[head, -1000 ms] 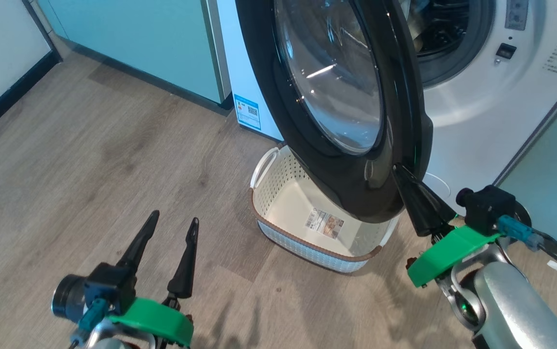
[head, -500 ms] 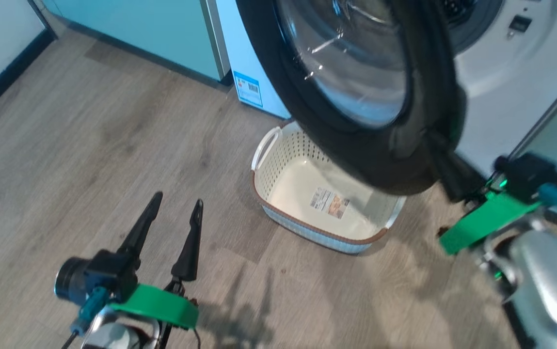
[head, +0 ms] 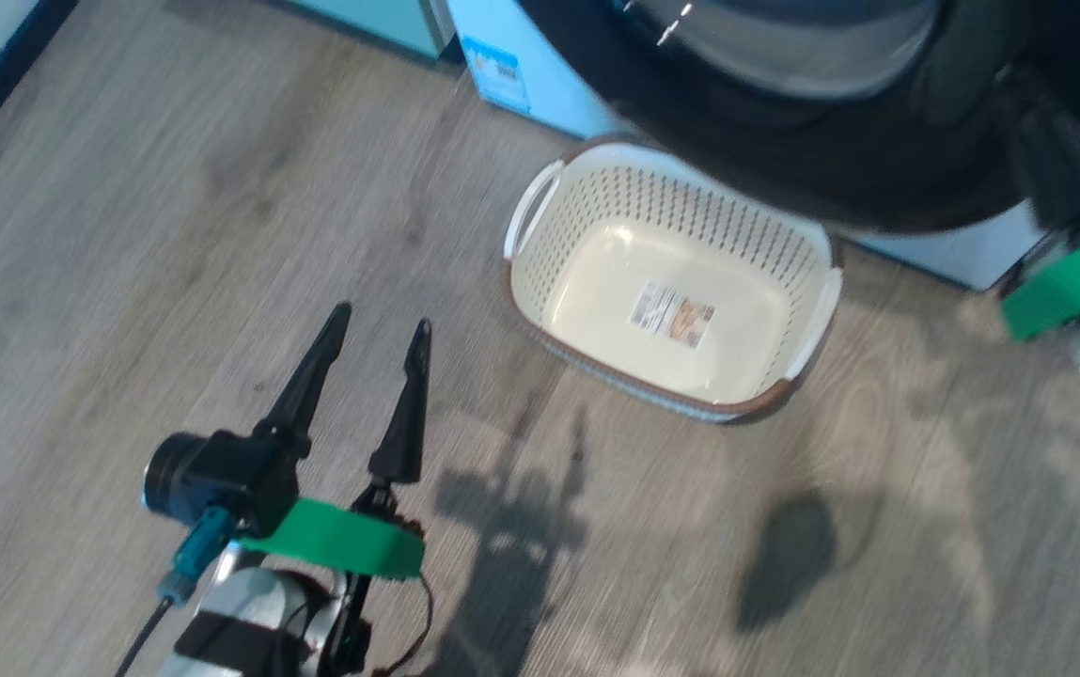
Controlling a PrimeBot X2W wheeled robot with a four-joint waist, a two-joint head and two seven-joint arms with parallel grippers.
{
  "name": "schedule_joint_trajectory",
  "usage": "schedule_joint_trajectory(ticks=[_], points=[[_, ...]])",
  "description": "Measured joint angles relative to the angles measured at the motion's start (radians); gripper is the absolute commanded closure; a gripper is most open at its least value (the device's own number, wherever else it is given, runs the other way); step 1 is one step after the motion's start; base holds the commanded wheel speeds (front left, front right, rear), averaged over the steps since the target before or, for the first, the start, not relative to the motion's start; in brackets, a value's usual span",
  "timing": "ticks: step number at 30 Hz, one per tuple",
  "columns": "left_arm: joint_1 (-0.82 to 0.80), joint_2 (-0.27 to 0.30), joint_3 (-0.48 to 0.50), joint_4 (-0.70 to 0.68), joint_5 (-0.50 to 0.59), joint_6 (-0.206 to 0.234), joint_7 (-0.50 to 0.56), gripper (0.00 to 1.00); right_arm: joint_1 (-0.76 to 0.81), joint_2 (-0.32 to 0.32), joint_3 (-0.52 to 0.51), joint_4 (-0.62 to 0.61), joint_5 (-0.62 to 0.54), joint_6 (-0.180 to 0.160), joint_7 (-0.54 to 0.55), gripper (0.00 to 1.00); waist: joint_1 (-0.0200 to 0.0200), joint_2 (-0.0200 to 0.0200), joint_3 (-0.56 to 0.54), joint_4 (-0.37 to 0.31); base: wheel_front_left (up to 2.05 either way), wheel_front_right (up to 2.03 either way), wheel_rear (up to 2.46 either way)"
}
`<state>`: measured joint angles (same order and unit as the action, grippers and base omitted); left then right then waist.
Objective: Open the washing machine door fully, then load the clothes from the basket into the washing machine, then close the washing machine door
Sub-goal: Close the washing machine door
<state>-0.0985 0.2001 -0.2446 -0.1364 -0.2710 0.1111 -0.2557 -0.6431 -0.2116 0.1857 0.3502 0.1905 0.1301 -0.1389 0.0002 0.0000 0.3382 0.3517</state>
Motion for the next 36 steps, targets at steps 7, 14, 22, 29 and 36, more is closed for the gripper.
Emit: schedule_joint_trajectory(ticks=[7, 14, 22, 29, 36], points=[[-0.053, -0.062, 0.007, -0.004, 0.027, -0.038, 0.000, 0.00, -0.104, -0.046, -0.051, 0.027, -0.020, 0.000, 0.013, 1.00, 0.0000, 0.0000, 0.080, 0.032, 0.00, 0.00, 0.00], [-0.092, -0.098, 0.026, -0.001, 0.063, -0.075, -0.001, 0.00, -0.205, -0.074, -0.062, 0.084, -0.034, 0.000, 0.034, 1.00, 0.0000, 0.0000, 0.135, 0.065, 0.00, 0.00, 0.00], [-0.096, -0.131, 0.051, 0.011, 0.087, -0.109, -0.001, 0.00, -0.267, -0.087, -0.093, 0.166, -0.035, 0.000, 0.030, 1.00, -0.0001, 0.0000, 0.145, 0.089, 0.00, 0.00, 0.00], [-0.096, -0.151, 0.062, 0.016, 0.097, -0.128, -0.001, 0.00, -0.293, -0.096, -0.107, 0.223, -0.044, 0.000, 0.007, 1.00, -0.0002, 0.0000, 0.140, 0.101, 0.00, 0.00, 0.00], [-0.088, -0.153, 0.083, 0.022, 0.106, -0.136, -0.001, 0.00, -0.286, -0.093, -0.077, 0.248, -0.051, 0.000, -0.026, 1.00, -0.0003, 0.0000, 0.110, 0.092, 0.00, 0.00, 0.00]])
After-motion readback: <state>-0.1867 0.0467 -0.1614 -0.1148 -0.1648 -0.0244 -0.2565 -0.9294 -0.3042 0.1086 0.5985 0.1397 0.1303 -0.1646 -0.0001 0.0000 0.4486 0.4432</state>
